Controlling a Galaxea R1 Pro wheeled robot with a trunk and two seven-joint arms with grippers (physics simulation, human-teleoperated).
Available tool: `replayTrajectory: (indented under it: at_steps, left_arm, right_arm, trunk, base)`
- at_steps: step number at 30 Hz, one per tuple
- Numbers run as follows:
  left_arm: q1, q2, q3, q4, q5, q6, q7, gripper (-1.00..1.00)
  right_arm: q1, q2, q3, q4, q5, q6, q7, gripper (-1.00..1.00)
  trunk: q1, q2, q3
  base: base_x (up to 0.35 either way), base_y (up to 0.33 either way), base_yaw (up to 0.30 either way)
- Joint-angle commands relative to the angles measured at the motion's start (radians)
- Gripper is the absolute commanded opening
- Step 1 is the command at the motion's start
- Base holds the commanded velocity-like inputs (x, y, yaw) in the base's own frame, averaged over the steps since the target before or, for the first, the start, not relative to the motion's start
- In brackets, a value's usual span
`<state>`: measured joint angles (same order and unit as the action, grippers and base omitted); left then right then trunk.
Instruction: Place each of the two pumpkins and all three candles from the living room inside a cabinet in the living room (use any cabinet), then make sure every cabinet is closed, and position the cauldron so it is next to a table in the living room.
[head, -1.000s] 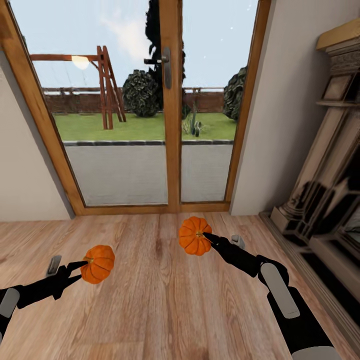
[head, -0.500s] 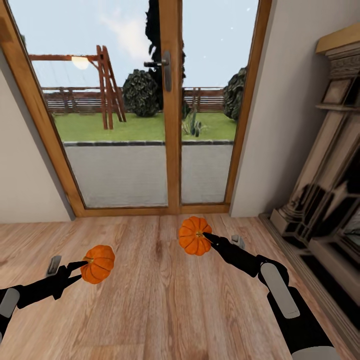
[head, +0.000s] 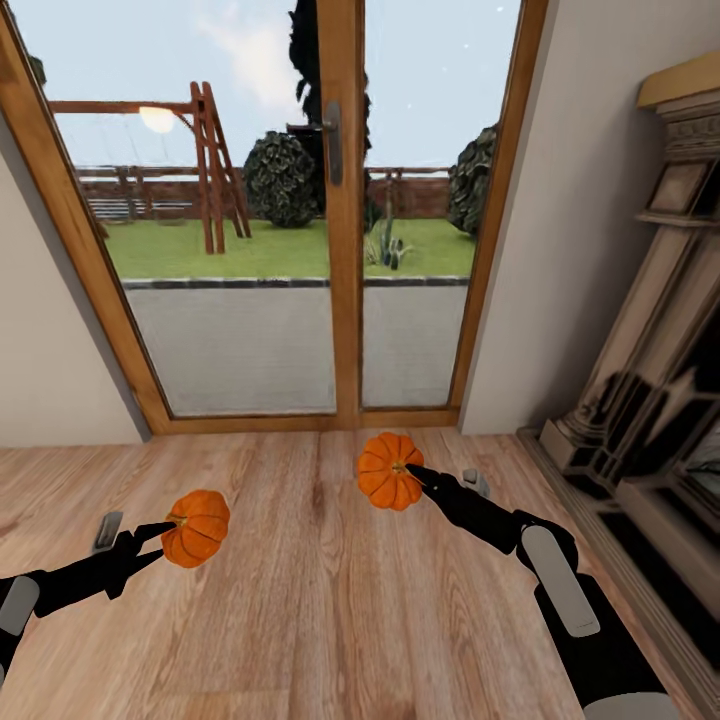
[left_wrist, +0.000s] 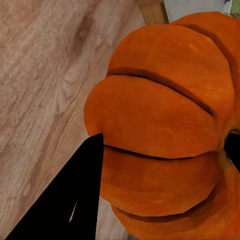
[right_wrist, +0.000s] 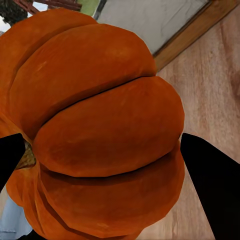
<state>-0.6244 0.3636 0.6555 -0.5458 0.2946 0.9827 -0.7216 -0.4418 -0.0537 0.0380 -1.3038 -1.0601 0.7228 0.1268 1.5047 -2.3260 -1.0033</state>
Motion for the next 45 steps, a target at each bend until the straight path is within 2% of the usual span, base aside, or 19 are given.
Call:
replayTrajectory:
  at_steps: [1,9,38,45]
  left_arm:
    - [0.0,0.0,-0.001,0.0,-0.002,-0.001,0.004,-1.0]
    - [0.0,0.0,-0.001,0.0,-0.002,-0.001,0.004,-1.0]
    - [0.0,0.0,-0.001,0.0,-0.002,-0.001,0.005,-1.0]
    - [0.0,0.0,-0.001,0.0,-0.002,-0.001,0.005,-1.0]
  right_arm:
    - [0.0,0.0,0.0,0.0,0.001,0.0,-0.004,-1.0]
    - [0.0,0.0,-0.001,0.0,-0.002,-0.001,-0.004,-1.0]
    - [0.0,0.0,0.001,0.0,-0.002,-0.002,-0.003,-1.0]
    - [0.0,0.001,0.002,0.005,0.004,-0.006,-0.003,-1.0]
  trunk:
    - [-0.004,0.007,0.003]
    - [-0.035,0.063,0.03]
    - [-0.146,0.266,0.167]
    - [-0.173,0.315,0.193]
  base:
    - [0.0,0.0,0.0]
    - [0.0,0.0,0.0]
    - [0.0,0.0,0.0]
    - [0.0,0.0,0.0]
